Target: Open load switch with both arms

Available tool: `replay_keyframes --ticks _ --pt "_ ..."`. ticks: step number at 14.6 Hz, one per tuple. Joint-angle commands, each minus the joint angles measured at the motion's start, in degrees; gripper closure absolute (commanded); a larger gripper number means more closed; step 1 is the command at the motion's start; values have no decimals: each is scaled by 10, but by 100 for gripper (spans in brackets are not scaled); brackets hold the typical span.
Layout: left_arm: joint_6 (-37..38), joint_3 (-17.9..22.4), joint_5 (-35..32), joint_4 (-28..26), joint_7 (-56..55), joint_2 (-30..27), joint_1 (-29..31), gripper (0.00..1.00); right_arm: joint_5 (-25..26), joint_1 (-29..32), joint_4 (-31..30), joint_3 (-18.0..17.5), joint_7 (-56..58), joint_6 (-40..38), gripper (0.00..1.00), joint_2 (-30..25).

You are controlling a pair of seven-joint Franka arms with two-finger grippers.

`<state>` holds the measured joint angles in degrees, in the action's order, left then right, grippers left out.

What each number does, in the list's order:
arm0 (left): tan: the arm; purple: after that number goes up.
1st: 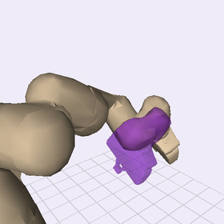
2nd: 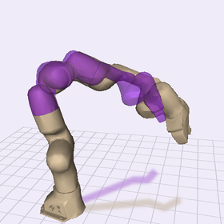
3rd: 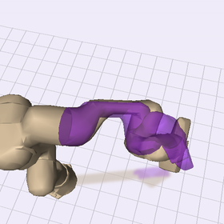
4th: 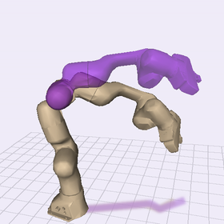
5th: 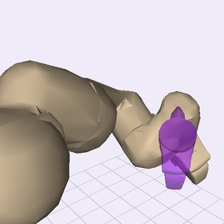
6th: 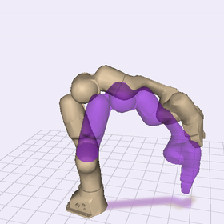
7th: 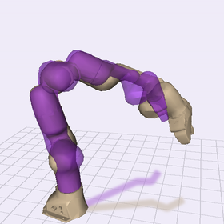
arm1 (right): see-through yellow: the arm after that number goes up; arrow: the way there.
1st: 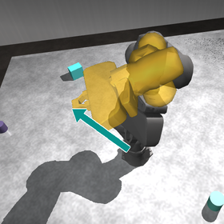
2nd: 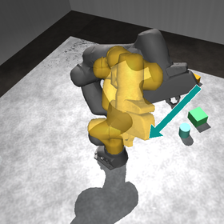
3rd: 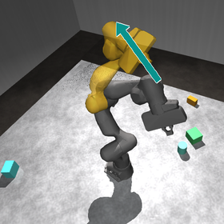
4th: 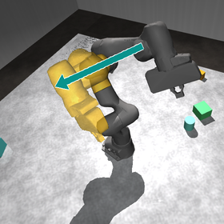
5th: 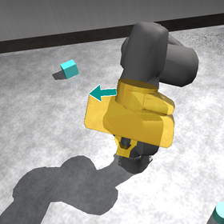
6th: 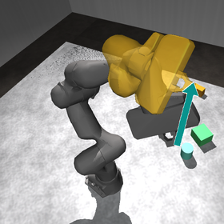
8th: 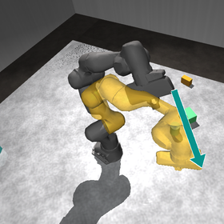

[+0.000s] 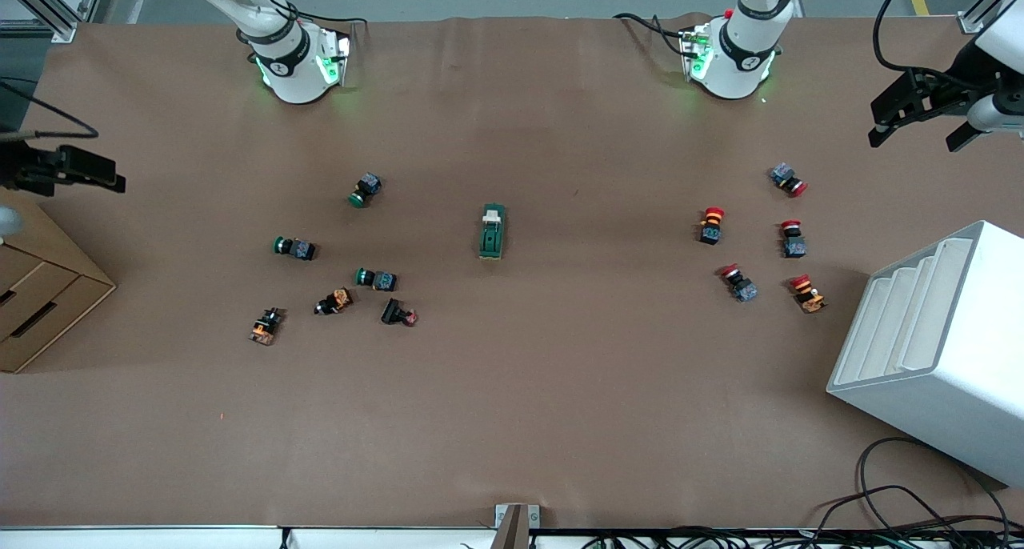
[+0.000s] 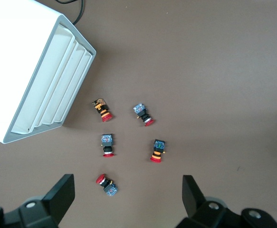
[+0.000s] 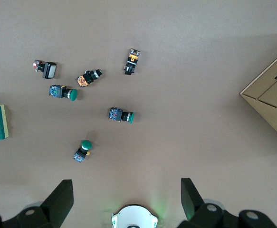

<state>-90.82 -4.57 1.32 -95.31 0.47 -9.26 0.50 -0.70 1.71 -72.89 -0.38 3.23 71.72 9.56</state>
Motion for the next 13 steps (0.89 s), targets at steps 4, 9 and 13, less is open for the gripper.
replay_keyframes --ticks 4,9,13 --pt "-3 1 10 -4 12 -6 -7 0 6 -22 -82 16 -9 19 0 -79" --pt "2 1 9 12 12 2 -3 0 6 -17 -86 16 -9 18 0 -95" --pt "34 4 6 37 7 14 -1 0 6 -12 -87 16 -5 15 0 -104"
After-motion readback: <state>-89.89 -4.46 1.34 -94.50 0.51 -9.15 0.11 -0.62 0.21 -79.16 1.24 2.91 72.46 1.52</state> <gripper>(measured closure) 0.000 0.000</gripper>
